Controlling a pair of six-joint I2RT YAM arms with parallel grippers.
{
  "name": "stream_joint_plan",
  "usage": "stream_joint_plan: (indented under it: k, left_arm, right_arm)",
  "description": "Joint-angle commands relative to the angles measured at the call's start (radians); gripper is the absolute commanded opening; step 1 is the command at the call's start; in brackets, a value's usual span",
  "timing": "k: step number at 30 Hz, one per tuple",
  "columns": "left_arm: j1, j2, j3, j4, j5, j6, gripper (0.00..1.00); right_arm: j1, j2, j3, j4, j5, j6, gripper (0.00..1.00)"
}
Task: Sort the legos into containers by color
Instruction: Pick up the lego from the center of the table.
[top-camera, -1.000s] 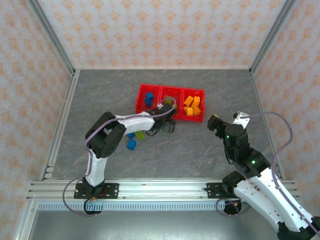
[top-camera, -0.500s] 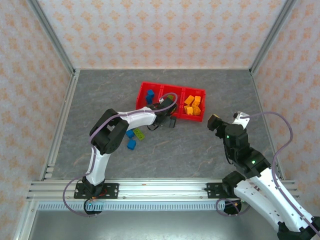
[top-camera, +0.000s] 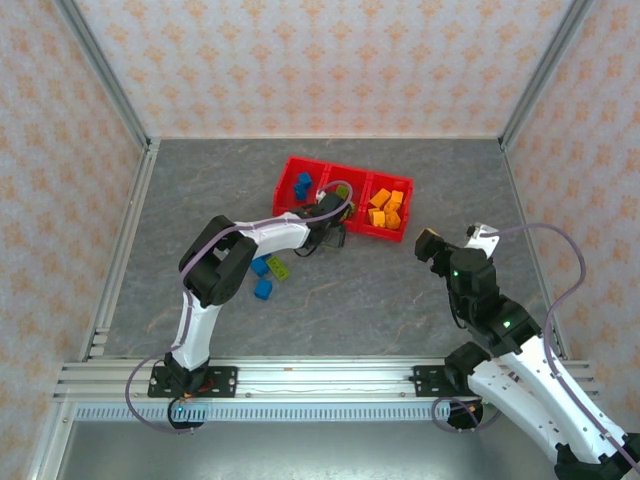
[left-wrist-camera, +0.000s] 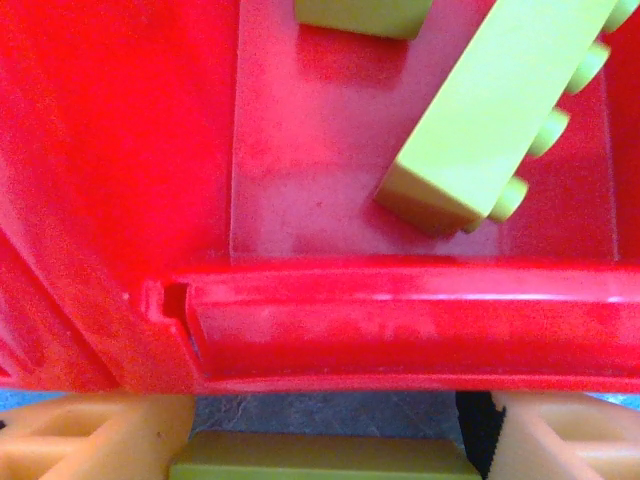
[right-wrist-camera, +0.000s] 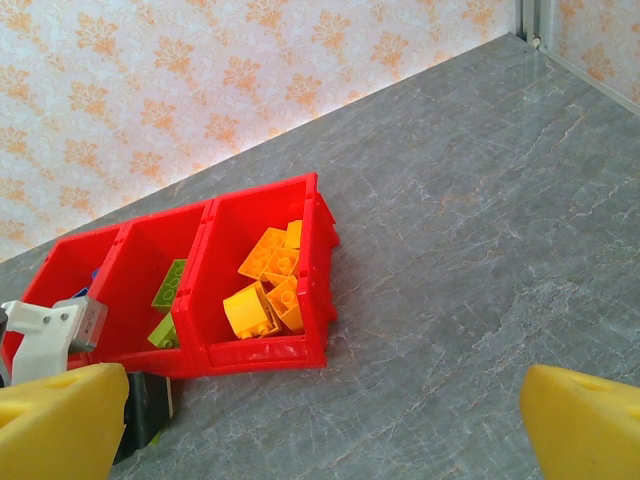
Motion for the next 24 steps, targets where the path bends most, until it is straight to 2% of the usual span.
stream_joint_plan:
  k: [1,8,11,16,24]
  left_arm:
    - [0.001,-0.016,-0.033,0.007,0.005,-0.019,0.71]
    - [0.0,-0.049,-0.1,0.02,0.018,-0.056,0.76]
    - [-0.001,-0.062,-0.123,0.036,0.031,-0.067,0.7]
    - [-0.011,-0.125,-0.161,0.04,0.043,-0.115,0.53]
    - [-0.085,-0.368,-0.188,0.032,-0.07,-0.179,0.46]
  right_arm:
    - [0.008,0.001,-0.007,0.013,0.013,-0.006,1.0]
    - [0.008,0.001,-0.009,0.013,0.013,-0.006,1.0]
    - [0.008,0.002,-0.006,0.012,0.013,-0.006,1.0]
    - [0.008,0.002,-0.007,0.01,0.014,-0.006,1.0]
    - [0.008,0.005,-0.007,0.011,0.017,-0.006,1.0]
